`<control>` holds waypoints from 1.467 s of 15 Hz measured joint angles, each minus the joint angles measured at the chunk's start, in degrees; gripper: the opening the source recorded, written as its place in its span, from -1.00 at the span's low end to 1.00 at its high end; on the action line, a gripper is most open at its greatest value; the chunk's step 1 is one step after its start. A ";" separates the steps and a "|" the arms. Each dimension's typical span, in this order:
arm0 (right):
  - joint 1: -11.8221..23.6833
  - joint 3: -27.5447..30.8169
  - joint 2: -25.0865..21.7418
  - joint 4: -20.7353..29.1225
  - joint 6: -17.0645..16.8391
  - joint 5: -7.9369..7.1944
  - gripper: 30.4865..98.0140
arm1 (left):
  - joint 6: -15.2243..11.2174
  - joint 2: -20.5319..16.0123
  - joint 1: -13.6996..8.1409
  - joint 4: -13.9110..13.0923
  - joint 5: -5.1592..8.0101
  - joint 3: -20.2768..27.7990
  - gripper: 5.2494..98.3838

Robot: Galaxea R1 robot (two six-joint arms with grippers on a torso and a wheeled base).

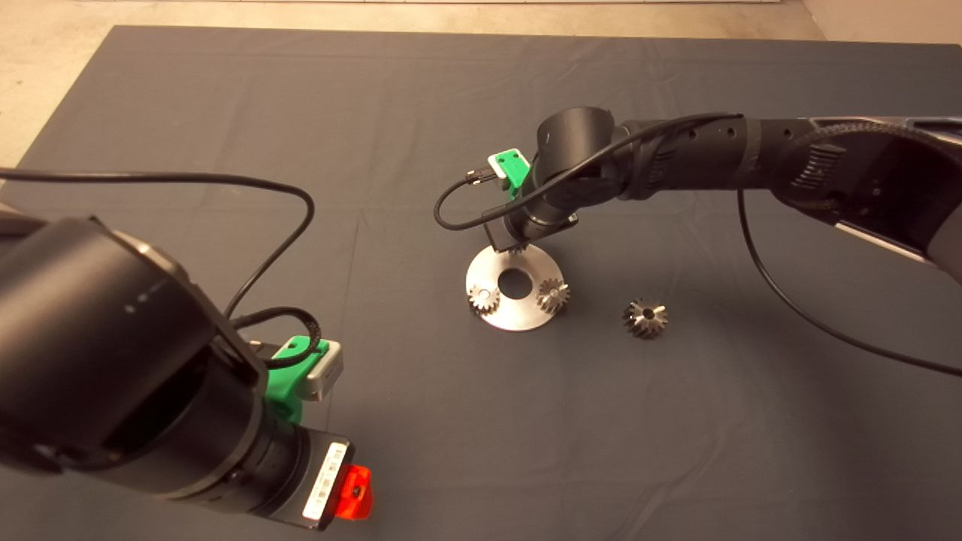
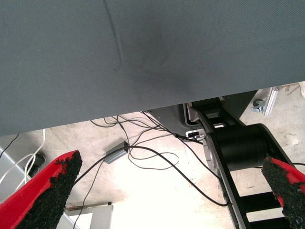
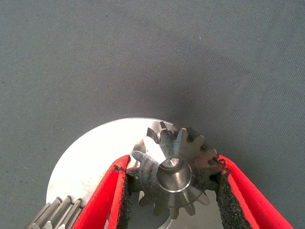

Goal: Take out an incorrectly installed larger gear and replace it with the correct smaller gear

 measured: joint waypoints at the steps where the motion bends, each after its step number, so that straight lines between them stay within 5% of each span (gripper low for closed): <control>1: 0.00 0.00 -0.01 0.00 -0.02 0.00 -0.71 | 0.00 0.00 0.00 0.00 0.00 0.00 1.00; 15: 0.00 0.00 -0.01 0.00 -0.02 -0.03 -0.67 | 0.00 0.00 0.00 0.00 0.00 0.00 1.00; 22: 0.04 0.00 0.00 -0.02 -0.02 -0.06 -0.48 | 0.01 0.00 0.00 0.00 0.00 0.00 1.00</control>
